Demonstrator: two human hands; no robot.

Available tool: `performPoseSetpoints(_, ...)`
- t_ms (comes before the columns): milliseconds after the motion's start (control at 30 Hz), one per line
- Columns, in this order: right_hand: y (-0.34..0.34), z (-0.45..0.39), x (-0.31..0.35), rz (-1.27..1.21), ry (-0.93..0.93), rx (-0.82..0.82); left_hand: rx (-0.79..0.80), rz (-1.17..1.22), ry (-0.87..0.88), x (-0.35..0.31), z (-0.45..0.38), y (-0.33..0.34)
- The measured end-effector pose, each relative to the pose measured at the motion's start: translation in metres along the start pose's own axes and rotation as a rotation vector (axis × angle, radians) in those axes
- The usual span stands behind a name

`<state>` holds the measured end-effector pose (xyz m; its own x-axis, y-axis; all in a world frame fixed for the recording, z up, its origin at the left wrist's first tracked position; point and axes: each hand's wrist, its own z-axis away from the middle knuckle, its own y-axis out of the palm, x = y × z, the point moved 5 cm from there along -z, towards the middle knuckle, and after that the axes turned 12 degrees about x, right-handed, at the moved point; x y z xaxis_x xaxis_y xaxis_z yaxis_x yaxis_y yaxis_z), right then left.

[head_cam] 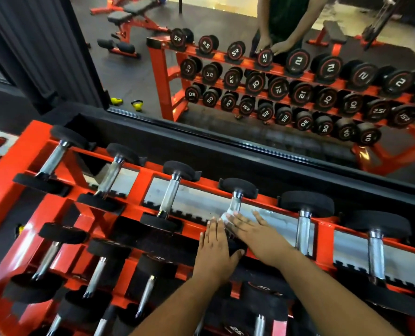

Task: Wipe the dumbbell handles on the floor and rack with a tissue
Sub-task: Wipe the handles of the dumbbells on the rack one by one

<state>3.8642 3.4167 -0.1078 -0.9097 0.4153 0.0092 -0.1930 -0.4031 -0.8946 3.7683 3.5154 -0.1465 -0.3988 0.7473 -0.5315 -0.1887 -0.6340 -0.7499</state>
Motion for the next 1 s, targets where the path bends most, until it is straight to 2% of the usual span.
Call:
performPoseSetpoints(133,-0.019,-0.017,-0.002,-0.108,0.214,-0.039,0.019,0.011,0.017,-0.001,0.001,-0.002)
performPoseSetpoints(200,-0.015,-0.014,0.006,-0.153,0.202,-0.018,0.023,0.064,0.029,0.002,0.000,-0.003)
performPoseSetpoints(333,0.010,0.007,0.012,-0.103,0.026,0.066,0.015,0.124,0.075,0.005,-0.003,0.001)
performPoseSetpoints(400,0.009,0.006,0.005,-0.041,0.028,0.077,-0.002,0.119,0.075,0.004,-0.004,0.002)
performPoseSetpoints(467,-0.003,-0.005,0.000,-0.038,0.109,0.031,-0.002,0.109,0.061,0.003,-0.003,0.001)
performPoseSetpoints(633,-0.004,-0.021,-0.002,-0.207,0.284,-0.053,0.068,0.019,-0.006,0.000,-0.001,-0.006)
performPoseSetpoints(800,0.021,0.002,0.007,-0.476,0.189,-0.060,0.124,-0.017,-0.052,-0.005,-0.003,-0.009)
performPoseSetpoints(900,0.014,-0.007,0.001,-0.581,0.207,-0.107,0.137,-0.038,-0.070,-0.007,-0.003,-0.009)
performPoseSetpoints(1000,0.006,-0.020,0.001,-0.807,0.232,-0.186,0.148,-0.045,-0.086,-0.006,-0.002,-0.010)
